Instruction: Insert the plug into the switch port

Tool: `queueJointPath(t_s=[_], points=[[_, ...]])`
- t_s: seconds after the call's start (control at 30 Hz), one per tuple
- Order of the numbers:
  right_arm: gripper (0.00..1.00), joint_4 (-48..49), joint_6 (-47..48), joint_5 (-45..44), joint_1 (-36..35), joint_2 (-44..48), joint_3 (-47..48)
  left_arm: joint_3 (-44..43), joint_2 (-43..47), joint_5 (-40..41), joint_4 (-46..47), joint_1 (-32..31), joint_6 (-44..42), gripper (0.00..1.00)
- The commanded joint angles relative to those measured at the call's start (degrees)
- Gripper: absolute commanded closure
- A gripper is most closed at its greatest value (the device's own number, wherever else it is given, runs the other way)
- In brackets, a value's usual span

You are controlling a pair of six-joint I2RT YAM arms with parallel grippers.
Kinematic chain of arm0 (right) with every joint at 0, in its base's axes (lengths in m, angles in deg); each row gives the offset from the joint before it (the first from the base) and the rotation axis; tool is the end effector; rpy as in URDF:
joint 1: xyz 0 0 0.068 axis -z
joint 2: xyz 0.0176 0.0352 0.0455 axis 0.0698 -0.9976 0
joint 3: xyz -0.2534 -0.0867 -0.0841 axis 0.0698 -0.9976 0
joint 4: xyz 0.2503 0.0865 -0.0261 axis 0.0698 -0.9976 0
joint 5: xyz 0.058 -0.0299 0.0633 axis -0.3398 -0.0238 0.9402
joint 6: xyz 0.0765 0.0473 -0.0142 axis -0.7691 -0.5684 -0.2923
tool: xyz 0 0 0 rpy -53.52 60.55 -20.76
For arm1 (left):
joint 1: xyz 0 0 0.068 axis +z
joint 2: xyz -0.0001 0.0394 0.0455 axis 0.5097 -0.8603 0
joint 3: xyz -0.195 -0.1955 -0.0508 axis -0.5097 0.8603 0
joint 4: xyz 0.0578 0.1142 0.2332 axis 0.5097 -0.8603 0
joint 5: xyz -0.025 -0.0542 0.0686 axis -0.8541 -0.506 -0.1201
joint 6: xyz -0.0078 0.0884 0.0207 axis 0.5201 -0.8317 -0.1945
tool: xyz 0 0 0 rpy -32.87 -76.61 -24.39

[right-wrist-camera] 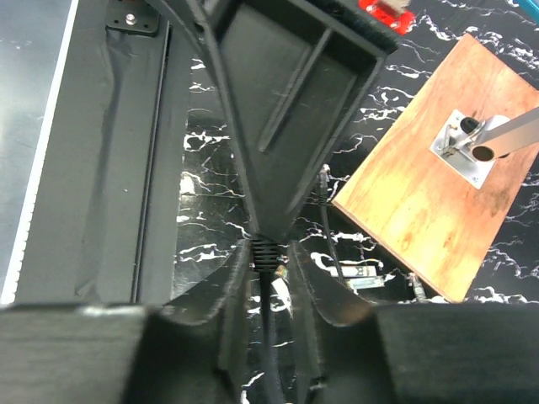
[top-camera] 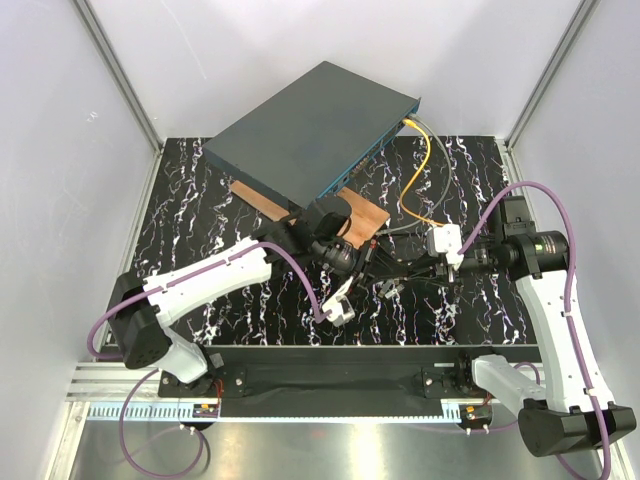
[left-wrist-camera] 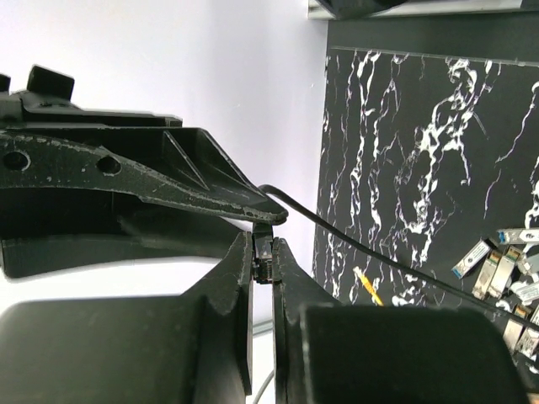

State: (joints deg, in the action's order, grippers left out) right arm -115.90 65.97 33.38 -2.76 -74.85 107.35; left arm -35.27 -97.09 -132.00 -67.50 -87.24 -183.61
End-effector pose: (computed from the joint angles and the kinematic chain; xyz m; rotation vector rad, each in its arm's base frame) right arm 0.1401 0.0906 0.3588 -1.6070 1.2680 0.7377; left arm 0.1452 -0.3388 0.3343 1.8991 -0.2573 -0.3951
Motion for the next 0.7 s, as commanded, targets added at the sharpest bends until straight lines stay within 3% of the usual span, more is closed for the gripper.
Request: queueJointPath(t_s=[0.0, 0.03, 0.07, 0.13, 0.17, 0.2, 0.3, 0.43, 0.53, 0.63, 0.67], points=[[0.76, -17.03, 0.74, -0.2, -0.71, 0.17, 0.54, -2.92, 0.04, -2.07, 3.36, 0.17, -0.89, 1.0], [0.81, -17.03, 0.74, -0.29, -0.62, 0.26, 0.54, -2.83, 0.04, -2.07, 3.36, 0.17, -0.89, 1.0], [0.94, -17.03, 0.74, -0.29, -0.71, 0.35, 0.54, -2.74, 0.04, -2.07, 3.54, 0.17, -0.89, 1.0], [1.0, -16.85, 0.39, -0.11, -0.71, 0.26, 0.71, -2.48, 0.12, -1.29, 4.24, 0.17, -0.28, 0.97], [1.0, -15.72, -1.44, -0.2, -0.71, 0.43, 0.8, -1.96, 0.56, -1.11, 5.81, 0.17, 0.42, 0.9], [1.0, -14.84, -2.67, -0.29, -0.62, 0.44, 0.8, -1.6, 0.91, 0.02, 7.04, 0.17, 3.21, 0.7], [1.0, -9.14, -10.66, -1.25, -0.71, 1.05, 0.54, -0.46, 3.19, 2.4, 10.22, 0.7, 9.99, 0.42], [1.0, 0.69, -23.03, -3.18, -0.71, 2.28, 0.53, 1.56, 9.15, 5.92, 13.12, 1.93, 20.62, 0.29], [1.0, 5.21, -29.74, -5.64, -0.71, 3.07, 1.32, 2.53, 13.83, 9.26, 13.47, 2.46, 28.97, 0.25], [1.0, 13.7, -37.72, -10.47, -0.71, 1.5, 3.68, 1.04, 16.81, 14.61, 14.09, 2.46, 42.05, 0.24], [1.0, 14.78, -39.06, -13.7, -0.71, 0.45, 4.83, -0.1, 17.09, 18.54, 14.26, 2.54, 50.35, 0.23]])
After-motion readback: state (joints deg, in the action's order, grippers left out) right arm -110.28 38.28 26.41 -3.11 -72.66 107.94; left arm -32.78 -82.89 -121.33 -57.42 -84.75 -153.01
